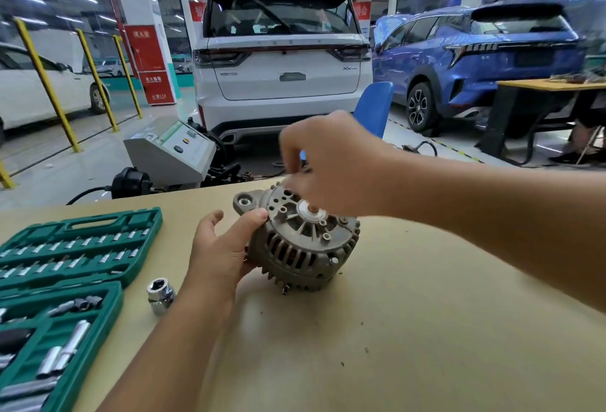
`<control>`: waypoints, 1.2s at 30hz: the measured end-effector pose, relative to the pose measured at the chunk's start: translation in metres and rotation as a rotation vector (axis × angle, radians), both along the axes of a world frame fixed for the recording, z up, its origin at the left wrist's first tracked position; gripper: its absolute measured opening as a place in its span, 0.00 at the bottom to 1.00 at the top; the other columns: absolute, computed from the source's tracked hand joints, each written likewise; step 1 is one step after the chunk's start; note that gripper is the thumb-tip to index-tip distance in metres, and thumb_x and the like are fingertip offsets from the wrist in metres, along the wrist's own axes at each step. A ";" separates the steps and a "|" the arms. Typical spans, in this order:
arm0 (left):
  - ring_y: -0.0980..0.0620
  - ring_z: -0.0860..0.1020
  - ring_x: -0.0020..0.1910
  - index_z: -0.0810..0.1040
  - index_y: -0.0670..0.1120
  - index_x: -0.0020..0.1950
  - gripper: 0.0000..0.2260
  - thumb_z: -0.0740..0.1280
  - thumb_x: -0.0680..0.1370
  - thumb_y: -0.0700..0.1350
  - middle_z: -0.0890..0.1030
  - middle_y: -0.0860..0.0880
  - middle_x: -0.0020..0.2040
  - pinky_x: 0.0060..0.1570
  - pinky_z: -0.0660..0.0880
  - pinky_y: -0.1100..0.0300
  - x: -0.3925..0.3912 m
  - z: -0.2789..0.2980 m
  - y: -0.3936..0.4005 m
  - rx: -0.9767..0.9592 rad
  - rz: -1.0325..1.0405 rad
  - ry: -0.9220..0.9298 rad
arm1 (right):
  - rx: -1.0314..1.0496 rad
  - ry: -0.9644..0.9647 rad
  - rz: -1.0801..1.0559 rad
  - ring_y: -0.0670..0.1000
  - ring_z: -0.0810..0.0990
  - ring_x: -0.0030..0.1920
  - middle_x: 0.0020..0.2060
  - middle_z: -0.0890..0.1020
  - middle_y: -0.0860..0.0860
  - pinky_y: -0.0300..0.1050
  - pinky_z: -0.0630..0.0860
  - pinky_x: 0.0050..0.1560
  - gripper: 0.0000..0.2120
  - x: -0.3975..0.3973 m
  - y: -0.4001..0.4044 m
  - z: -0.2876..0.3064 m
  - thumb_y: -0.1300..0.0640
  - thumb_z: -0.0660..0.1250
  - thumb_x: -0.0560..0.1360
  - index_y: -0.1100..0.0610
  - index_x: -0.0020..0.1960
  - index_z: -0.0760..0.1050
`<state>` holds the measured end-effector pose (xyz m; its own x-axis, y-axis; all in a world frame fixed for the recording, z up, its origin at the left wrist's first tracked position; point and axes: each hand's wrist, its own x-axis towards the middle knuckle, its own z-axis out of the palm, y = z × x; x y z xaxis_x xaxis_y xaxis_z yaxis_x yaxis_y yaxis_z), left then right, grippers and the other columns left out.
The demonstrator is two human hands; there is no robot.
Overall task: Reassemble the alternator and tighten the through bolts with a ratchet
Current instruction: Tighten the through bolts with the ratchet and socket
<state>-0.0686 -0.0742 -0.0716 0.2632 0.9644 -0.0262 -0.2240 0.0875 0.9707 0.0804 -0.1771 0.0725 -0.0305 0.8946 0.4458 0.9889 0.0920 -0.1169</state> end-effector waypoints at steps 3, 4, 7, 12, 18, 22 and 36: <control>0.41 0.85 0.57 0.68 0.39 0.78 0.55 0.82 0.56 0.59 0.84 0.37 0.60 0.64 0.79 0.42 -0.003 0.002 0.000 -0.006 -0.041 -0.030 | 0.015 0.229 -0.130 0.45 0.76 0.35 0.38 0.79 0.46 0.35 0.69 0.30 0.07 0.029 0.005 0.011 0.57 0.73 0.75 0.49 0.41 0.77; 0.40 0.84 0.58 0.69 0.38 0.77 0.54 0.81 0.56 0.59 0.83 0.36 0.62 0.66 0.78 0.41 -0.003 0.002 -0.001 -0.002 -0.045 -0.043 | 0.002 0.334 -0.174 0.48 0.76 0.32 0.37 0.79 0.49 0.37 0.71 0.29 0.05 0.040 0.009 0.013 0.57 0.73 0.75 0.52 0.42 0.79; 0.41 0.84 0.55 0.78 0.35 0.69 0.45 0.79 0.57 0.57 0.84 0.38 0.60 0.58 0.81 0.48 0.000 0.001 -0.004 0.041 -0.040 -0.061 | -0.103 0.623 -0.260 0.54 0.68 0.27 0.34 0.75 0.58 0.43 0.68 0.26 0.02 0.063 0.018 0.012 0.60 0.72 0.75 0.59 0.45 0.80; 0.47 0.82 0.40 0.87 0.38 0.51 0.21 0.76 0.66 0.52 0.87 0.38 0.46 0.43 0.80 0.55 0.001 -0.002 -0.003 0.070 -0.094 -0.063 | -0.124 0.638 -0.246 0.52 0.67 0.26 0.30 0.73 0.56 0.41 0.68 0.24 0.02 0.069 0.032 -0.001 0.62 0.72 0.75 0.60 0.44 0.80; 0.49 0.82 0.40 0.83 0.36 0.55 0.34 0.76 0.59 0.59 0.86 0.40 0.45 0.39 0.81 0.57 0.001 -0.004 -0.002 0.084 -0.085 -0.049 | -0.079 0.478 -0.248 0.54 0.71 0.26 0.34 0.79 0.54 0.39 0.70 0.21 0.04 0.064 0.048 -0.008 0.61 0.70 0.74 0.54 0.41 0.81; 0.50 0.83 0.42 0.85 0.41 0.56 0.30 0.76 0.62 0.60 0.87 0.40 0.49 0.40 0.82 0.56 0.000 -0.004 -0.003 0.032 -0.107 -0.033 | -0.037 0.597 -0.282 0.54 0.69 0.26 0.31 0.76 0.55 0.40 0.69 0.23 0.04 0.070 0.052 -0.011 0.62 0.71 0.73 0.56 0.41 0.80; 0.50 0.86 0.39 0.87 0.47 0.52 0.30 0.74 0.63 0.70 0.88 0.45 0.46 0.35 0.81 0.56 0.004 -0.003 -0.002 -0.028 -0.096 0.022 | -0.130 1.040 -0.186 0.49 0.64 0.23 0.27 0.69 0.53 0.40 0.63 0.24 0.02 0.092 0.012 -0.044 0.65 0.73 0.75 0.61 0.43 0.81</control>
